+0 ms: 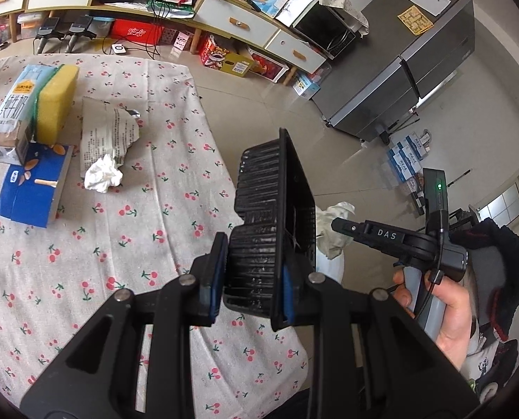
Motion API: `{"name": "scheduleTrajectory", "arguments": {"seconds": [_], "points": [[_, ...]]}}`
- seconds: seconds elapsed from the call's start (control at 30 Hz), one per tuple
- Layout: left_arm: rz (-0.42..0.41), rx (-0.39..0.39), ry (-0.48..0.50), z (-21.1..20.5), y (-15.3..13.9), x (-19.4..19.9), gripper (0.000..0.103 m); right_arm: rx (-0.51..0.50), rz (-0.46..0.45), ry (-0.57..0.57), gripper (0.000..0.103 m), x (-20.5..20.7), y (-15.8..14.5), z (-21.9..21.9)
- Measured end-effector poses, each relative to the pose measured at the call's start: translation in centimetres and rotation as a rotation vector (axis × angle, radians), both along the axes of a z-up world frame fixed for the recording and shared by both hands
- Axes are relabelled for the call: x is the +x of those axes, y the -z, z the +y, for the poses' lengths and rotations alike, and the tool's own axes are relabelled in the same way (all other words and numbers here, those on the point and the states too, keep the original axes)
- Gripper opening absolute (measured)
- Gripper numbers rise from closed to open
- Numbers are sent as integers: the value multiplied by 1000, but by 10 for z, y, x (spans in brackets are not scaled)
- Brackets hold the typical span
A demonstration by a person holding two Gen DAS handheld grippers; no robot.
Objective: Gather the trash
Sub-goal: 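Carry the crumpled tissue to the basin and release it with the right tool, then lower the black tray into the basin and open the left tool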
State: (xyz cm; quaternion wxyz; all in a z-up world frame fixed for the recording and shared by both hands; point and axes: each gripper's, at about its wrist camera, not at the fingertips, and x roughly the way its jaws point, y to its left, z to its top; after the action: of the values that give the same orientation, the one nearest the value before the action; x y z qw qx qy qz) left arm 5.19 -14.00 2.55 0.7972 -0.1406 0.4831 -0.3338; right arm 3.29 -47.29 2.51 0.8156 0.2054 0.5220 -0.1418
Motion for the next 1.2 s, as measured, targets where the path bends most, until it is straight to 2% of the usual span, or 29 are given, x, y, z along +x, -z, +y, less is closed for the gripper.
{"name": "scheduleTrajectory", "arguments": {"seconds": [0.1,0.47,0.57,0.77,0.83,0.9,0.97,1.2], "points": [[4,3,10,-8,2,1,29,25,-51,22,45,-8,-7,-6],[64,6,85,-71,25,-5,29,72,-166,176,46,-24,-25,-34],[101,6,95,-94,38,-4,29,84,-183,219,46,-27,-27,-42],[114,40,107,-134,59,3,30,104,-201,266,47,-33,-28,-54],[137,57,138,-144,66,5,30,105,-206,268,47,-34,-29,-56],[150,83,164,-149,70,5,37,107,-207,265,47,-33,-28,-56],[122,84,175,-143,65,0,56,110,-210,260,47,-32,-28,-55],[41,103,153,-111,40,3,58,107,-218,240,47,-27,-30,-49]]}}
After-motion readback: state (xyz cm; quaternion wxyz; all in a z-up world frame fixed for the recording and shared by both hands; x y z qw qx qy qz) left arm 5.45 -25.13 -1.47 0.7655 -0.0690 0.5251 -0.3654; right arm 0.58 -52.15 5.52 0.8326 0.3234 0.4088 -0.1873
